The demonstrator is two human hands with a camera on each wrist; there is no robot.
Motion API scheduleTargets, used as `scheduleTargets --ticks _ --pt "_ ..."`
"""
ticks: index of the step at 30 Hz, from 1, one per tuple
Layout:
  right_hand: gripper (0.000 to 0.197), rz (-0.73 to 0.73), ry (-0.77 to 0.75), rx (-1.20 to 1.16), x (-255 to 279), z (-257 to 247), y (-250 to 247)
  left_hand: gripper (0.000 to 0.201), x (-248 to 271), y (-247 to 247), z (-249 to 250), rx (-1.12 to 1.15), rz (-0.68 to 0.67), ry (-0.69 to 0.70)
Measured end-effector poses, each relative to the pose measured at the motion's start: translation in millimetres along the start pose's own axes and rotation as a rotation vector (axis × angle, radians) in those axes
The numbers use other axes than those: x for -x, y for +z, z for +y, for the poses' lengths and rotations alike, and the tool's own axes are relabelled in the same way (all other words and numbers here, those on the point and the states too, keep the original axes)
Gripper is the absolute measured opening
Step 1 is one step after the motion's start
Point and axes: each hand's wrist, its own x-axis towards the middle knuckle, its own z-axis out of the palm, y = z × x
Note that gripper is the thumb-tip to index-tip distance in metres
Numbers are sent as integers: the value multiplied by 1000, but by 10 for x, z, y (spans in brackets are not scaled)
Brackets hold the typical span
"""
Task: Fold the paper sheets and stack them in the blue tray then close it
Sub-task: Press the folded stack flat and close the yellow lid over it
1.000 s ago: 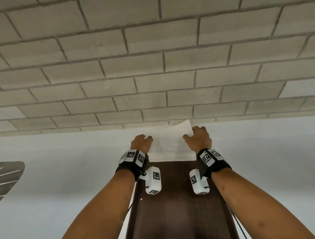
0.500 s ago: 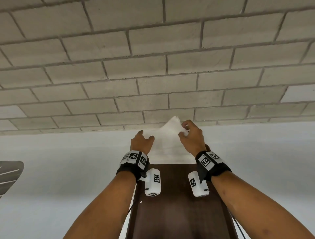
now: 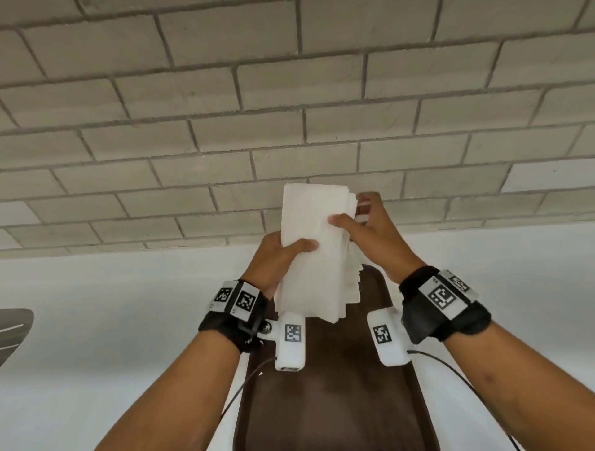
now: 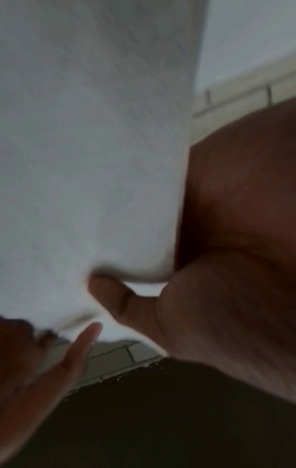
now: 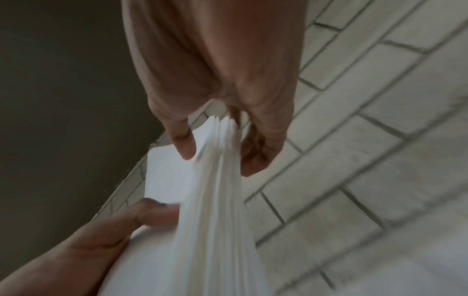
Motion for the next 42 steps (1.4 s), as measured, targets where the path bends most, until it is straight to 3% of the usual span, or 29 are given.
scheduleTargets --ticks 2,5,7,11,14,16,18,20,22,26,32,37,42 --pt "20 -31 252 -179 211 231 -30 25 84 174 -140 74 -4 -57" --pt "23 -52 361 -173 564 480 -115 28 174 479 -370 25 -126 -100" --pt "36 -8 329 -128 765 547 -222 32 249 690 -451 -41 -203 -91" --pt "41 52 208 -147 1096 538 -460 29 418 918 -453 -231 -249 -23" --pt "44 99 87 -101 1262 335 -579 28 617 839 -274 -503 -350 35" --pt "53 103 -67 73 1352 108 -671 24 769 751 -74 -705 -419 88" --pt "54 -14 -136 300 1445 -147 -740 16 910 692 139 -831 -476 138" --pt "39 -189 -120 500 1531 -326 -764 12 1046 670 309 -928 -522 164" --pt "27 -271 -102 539 1613 -416 -761 16 1169 644 413 -973 -550 166" --pt "28 -217 -59 330 1842 -469 -811 22 1429 391 471 -904 -539 152" --pt "36 -31 140 87 2553 -182 -793 34 1799 -55 146 -622 -423 -23" --pt "35 -11 308 203 3136 338 -487 26 2148 -114 -495 -490 -346 -158" --pt "50 -67 416 332 3224 522 -336 28 2333 -129 -896 -722 -318 -45"
